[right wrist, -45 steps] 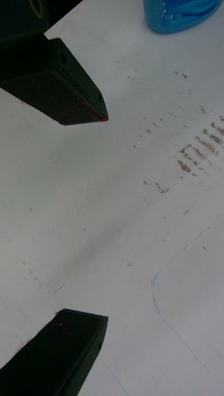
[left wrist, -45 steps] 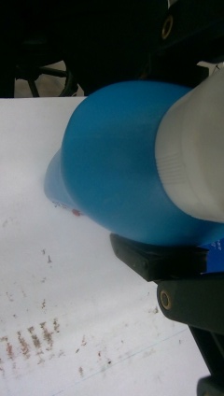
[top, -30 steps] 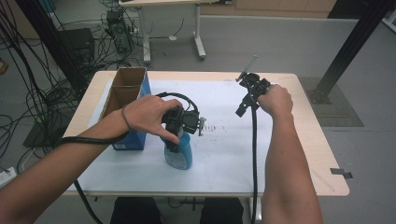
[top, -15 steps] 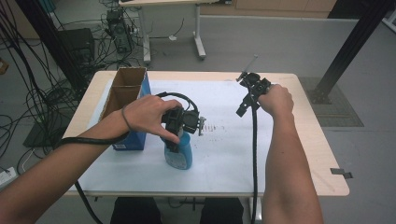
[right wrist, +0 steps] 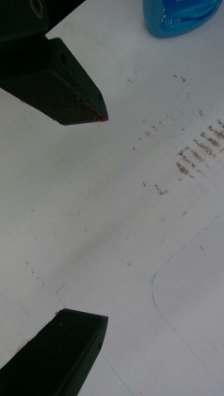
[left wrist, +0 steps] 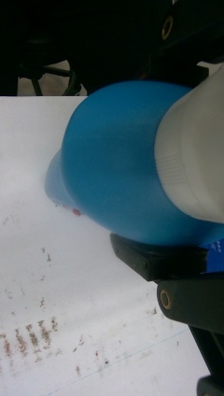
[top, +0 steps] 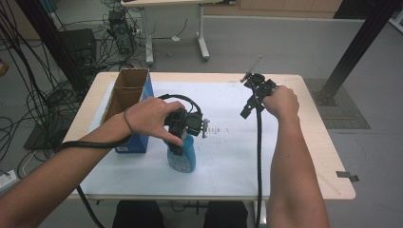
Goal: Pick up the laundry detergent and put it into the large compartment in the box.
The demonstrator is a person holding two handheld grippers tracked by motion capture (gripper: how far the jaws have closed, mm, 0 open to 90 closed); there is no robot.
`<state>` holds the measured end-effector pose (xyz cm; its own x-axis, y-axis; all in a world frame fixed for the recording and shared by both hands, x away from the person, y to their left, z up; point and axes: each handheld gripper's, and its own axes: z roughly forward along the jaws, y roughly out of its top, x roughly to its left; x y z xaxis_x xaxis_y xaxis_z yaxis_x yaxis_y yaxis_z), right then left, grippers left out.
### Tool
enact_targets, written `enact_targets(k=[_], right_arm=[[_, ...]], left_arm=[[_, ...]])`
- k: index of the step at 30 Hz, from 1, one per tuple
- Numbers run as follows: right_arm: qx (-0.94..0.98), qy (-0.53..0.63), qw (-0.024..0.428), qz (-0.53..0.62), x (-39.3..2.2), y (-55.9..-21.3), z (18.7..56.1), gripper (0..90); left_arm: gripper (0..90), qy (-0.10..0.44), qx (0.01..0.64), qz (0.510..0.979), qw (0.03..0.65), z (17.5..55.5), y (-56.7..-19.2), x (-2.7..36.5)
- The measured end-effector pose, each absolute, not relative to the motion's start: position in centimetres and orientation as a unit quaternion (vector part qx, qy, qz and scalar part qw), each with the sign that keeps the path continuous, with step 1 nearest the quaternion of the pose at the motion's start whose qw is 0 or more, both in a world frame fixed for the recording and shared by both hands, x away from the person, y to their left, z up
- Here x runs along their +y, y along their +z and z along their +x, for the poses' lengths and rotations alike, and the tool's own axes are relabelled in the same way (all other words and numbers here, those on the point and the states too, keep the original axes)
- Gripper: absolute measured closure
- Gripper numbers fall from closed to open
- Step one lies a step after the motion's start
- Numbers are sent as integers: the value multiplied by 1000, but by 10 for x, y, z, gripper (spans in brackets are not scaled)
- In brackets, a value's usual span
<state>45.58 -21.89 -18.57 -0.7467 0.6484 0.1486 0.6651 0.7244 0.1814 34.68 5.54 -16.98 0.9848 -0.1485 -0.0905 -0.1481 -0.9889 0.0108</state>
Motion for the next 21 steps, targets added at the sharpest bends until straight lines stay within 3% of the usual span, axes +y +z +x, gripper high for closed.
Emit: enact_targets(k=[10,21], right_arm=[[-928,-114,37,-353,-217,-186,455,38],[-928,-122,36,-351,-219,-186,453,36]], left_arm=[[364,-46,-54,997,-3,349,-169,55],[365,-47,12,999,11,356,-156,63]])
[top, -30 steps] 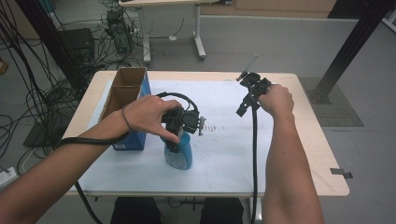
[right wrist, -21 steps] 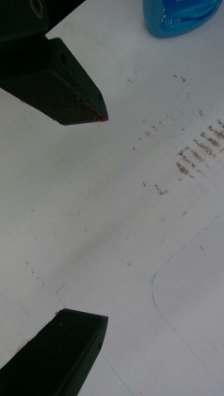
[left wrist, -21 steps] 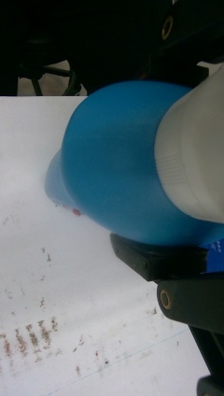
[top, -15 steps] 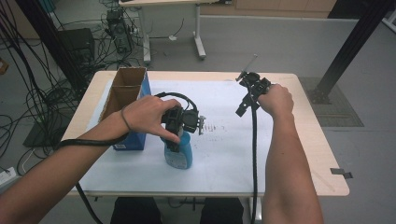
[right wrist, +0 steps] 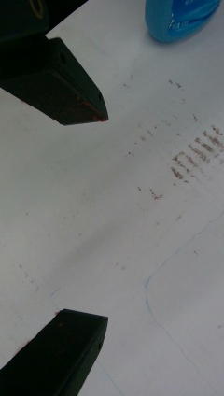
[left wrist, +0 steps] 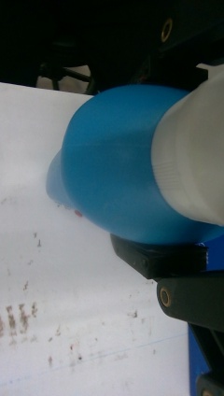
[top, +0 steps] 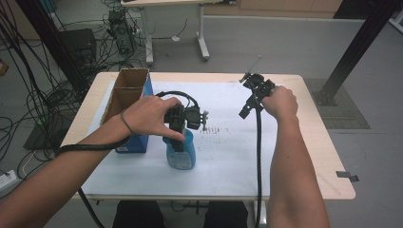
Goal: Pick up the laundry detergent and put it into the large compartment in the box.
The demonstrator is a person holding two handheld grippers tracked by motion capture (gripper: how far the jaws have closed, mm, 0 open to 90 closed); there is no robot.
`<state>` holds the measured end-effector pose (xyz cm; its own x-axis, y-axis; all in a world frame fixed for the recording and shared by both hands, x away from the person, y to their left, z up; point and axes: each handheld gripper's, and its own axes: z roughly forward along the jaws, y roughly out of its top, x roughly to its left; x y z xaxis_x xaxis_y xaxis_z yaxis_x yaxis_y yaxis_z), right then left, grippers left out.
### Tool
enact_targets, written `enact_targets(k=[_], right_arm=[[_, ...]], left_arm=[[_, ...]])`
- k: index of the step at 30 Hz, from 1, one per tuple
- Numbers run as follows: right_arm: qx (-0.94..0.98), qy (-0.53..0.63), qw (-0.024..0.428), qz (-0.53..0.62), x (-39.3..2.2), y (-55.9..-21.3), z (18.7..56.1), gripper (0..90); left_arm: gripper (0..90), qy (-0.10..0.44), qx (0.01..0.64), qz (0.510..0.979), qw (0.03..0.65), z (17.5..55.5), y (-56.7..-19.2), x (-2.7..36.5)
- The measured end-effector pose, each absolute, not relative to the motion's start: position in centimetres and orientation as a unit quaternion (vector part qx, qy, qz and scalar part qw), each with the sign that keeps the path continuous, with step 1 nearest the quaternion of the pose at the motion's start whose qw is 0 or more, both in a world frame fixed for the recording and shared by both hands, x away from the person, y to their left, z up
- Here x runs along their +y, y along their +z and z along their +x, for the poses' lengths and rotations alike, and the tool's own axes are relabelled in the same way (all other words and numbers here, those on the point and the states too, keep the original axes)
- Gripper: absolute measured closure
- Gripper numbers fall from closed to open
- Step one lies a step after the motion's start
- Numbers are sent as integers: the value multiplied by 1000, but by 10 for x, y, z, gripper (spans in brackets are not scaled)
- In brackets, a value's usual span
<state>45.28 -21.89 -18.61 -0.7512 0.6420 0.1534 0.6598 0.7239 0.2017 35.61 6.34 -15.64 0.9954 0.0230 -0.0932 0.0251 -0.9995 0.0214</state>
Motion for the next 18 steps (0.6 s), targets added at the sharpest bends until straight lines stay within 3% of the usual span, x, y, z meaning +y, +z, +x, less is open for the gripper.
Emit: enact_targets(k=[18], right_arm=[[-930,-134,30,-342,-217,-179,443,36]], left_arm=[[366,-43,171,984,28,371,-114,72]])
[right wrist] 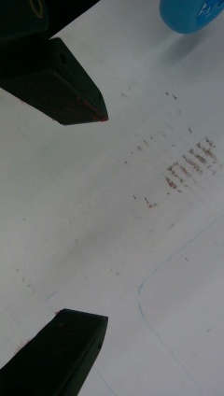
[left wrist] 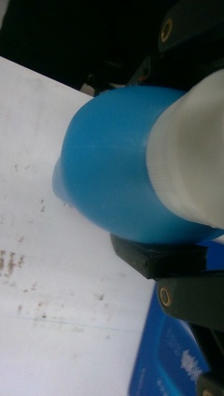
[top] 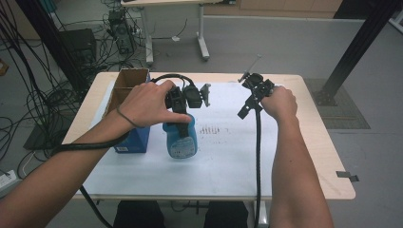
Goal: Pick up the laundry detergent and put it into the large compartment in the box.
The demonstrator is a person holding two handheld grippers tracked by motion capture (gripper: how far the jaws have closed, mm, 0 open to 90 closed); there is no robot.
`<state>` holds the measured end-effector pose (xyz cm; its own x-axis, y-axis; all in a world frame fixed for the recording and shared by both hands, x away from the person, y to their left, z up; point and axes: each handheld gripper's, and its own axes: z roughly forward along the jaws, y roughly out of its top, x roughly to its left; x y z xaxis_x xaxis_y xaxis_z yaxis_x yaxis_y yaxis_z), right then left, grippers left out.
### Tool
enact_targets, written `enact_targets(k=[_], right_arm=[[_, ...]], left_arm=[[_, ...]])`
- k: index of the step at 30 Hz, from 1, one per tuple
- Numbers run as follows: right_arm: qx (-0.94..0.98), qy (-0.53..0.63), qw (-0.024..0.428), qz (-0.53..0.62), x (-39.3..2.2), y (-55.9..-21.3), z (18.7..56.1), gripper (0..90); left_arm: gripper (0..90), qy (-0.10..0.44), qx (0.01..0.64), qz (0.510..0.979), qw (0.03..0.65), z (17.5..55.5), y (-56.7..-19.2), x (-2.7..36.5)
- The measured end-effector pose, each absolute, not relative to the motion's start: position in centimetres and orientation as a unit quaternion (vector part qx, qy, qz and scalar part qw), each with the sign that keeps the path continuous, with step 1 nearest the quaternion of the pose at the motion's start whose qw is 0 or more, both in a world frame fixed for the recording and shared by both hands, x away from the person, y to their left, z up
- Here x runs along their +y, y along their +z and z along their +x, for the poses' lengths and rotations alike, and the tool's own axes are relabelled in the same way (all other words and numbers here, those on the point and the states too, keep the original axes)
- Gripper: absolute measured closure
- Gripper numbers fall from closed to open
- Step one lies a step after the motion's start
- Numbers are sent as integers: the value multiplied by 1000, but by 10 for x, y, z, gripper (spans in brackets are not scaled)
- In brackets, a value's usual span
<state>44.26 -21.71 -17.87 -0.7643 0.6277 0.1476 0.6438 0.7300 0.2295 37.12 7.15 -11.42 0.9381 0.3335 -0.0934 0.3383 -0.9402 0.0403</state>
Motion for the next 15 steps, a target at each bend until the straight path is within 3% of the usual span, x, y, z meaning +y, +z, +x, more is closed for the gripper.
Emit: enact_targets(k=[15], right_arm=[[-930,-153,17,-333,-218,-165,429,37]], left_arm=[[367,-33,322,946,29,374,-86,80]])
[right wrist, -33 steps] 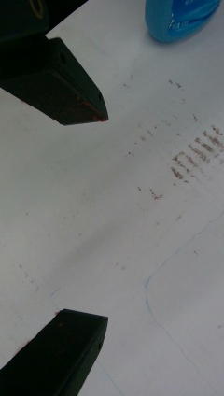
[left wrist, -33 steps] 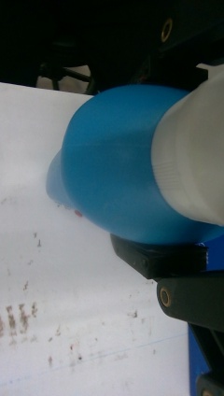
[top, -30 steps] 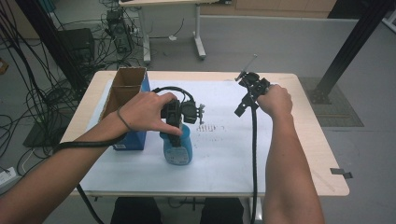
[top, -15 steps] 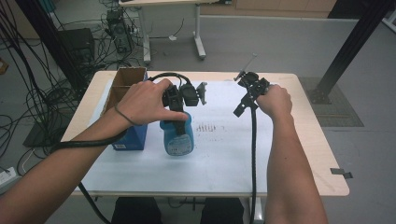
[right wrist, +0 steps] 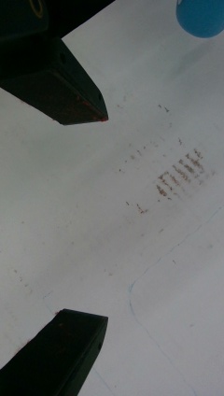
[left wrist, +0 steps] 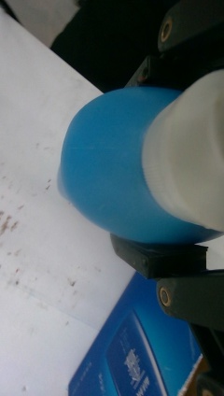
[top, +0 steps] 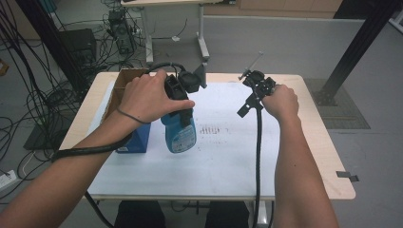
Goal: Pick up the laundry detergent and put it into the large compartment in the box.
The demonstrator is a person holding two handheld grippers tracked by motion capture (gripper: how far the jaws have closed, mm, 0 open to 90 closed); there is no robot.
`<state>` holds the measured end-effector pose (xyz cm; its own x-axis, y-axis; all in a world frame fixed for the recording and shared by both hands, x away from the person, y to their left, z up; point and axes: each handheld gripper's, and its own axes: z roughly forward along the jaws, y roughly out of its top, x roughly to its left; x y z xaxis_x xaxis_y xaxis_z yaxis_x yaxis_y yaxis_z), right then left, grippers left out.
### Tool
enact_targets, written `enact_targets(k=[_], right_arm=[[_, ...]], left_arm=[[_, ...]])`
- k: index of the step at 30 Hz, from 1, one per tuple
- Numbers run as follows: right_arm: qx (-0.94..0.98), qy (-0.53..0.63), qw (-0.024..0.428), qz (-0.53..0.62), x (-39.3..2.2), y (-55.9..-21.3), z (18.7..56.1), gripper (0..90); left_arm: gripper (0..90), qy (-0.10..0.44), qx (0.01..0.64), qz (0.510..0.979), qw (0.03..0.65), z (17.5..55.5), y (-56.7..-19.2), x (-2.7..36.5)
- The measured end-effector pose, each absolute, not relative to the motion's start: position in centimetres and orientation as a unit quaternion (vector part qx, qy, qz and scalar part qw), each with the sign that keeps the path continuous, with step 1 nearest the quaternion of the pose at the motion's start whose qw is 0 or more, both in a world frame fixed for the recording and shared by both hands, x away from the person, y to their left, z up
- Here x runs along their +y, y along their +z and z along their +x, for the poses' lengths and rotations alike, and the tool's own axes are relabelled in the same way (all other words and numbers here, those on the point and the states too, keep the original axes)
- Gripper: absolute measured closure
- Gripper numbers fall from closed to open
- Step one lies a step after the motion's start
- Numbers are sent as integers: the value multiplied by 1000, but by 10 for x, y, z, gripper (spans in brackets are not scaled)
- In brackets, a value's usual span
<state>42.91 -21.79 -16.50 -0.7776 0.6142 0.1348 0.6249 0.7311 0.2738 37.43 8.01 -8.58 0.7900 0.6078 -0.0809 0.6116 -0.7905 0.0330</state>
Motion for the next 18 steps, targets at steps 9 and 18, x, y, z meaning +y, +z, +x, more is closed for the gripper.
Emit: enact_targets(k=[9,18], right_arm=[[-933,-156,14,-325,-210,-160,424,36],[-937,-154,10,-315,-201,-157,420,37]], left_arm=[[367,-44,423,904,39,375,-74,92],[367,-51,454,889,30,384,-76,102]])
